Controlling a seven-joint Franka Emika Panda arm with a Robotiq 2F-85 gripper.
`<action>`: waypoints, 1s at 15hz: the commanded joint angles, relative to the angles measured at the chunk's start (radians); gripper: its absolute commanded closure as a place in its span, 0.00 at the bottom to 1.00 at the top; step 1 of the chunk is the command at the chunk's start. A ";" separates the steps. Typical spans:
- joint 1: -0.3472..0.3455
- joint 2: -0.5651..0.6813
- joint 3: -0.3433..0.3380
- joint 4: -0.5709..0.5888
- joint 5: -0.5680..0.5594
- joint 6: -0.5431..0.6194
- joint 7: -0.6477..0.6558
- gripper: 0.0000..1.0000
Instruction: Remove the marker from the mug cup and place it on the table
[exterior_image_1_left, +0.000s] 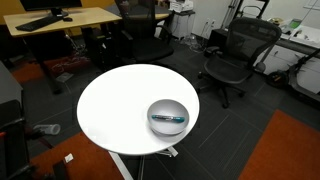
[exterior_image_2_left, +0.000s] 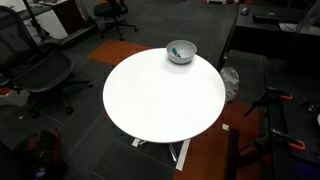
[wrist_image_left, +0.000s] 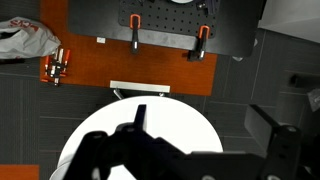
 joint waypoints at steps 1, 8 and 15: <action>-0.011 0.022 0.003 0.019 0.009 0.006 0.002 0.00; -0.041 0.102 0.023 0.089 0.028 0.088 0.137 0.00; -0.082 0.282 0.086 0.124 0.028 0.378 0.418 0.00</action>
